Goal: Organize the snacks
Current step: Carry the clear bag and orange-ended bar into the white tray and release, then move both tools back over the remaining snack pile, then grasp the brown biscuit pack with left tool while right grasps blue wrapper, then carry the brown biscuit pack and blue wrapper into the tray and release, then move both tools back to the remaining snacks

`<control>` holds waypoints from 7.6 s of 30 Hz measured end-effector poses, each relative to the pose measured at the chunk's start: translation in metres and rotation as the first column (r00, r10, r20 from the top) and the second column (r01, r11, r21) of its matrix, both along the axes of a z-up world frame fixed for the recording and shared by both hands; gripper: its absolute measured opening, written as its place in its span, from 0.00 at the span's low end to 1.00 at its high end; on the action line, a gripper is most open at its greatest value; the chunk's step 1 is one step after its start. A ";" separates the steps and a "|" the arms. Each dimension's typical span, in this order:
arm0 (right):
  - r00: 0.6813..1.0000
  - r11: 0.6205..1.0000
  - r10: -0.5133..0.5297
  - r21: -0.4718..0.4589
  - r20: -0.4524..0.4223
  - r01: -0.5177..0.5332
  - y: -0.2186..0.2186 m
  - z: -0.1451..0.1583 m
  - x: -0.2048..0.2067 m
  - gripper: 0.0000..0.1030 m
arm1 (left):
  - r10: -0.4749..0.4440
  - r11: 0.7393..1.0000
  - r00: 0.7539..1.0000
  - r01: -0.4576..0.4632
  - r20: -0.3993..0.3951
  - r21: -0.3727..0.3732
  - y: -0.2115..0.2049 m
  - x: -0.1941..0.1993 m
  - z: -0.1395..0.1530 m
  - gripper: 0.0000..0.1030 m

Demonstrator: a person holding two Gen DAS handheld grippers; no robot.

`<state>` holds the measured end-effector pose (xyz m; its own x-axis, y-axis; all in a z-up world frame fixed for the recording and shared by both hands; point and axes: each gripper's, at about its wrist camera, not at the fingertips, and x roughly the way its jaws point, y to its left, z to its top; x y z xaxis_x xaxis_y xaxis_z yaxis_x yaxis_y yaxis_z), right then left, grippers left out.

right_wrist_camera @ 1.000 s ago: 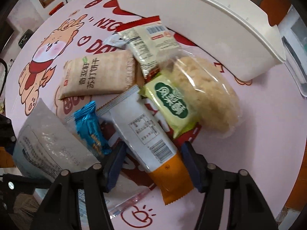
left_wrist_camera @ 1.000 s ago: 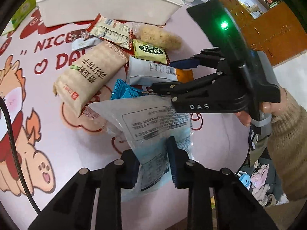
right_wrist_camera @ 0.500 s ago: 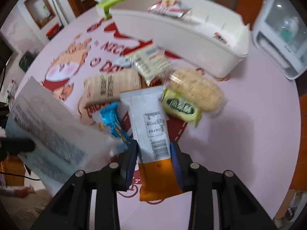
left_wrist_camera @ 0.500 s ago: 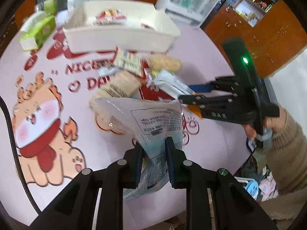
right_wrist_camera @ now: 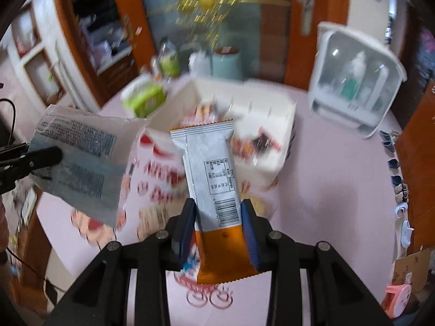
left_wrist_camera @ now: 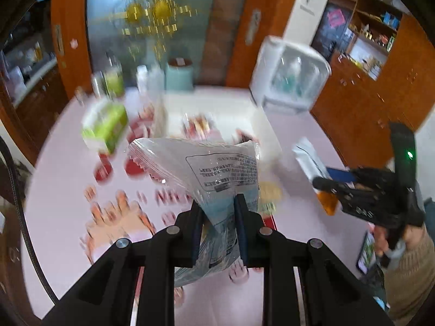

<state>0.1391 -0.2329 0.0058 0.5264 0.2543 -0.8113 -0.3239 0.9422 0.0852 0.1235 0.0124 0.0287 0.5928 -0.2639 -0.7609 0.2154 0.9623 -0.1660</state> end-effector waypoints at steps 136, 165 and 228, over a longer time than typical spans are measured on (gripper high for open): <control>0.976 0.998 -0.006 -0.064 -0.216 -0.009 0.050 -0.199 -0.043 0.31 | -0.352 0.870 0.832 0.460 -0.429 0.176 -0.072 0.069 -0.272 0.90; 0.998 0.999 0.043 0.006 -0.037 -0.043 0.051 -0.091 -0.043 0.30 | -0.212 0.952 0.962 0.243 -0.175 0.185 -0.042 0.031 -0.122 0.56; 0.960 0.955 -0.280 0.098 -0.010 0.279 -0.002 0.017 0.130 0.74 | -0.037 0.995 0.998 0.032 0.051 0.092 -0.024 0.184 -0.006 0.99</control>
<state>0.2695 -0.2350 0.0225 0.5909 0.1747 -0.7876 -0.0495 0.9823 0.1807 0.3080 -0.0114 0.0227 0.6241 -0.2158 -0.7510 0.2549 0.9648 -0.0654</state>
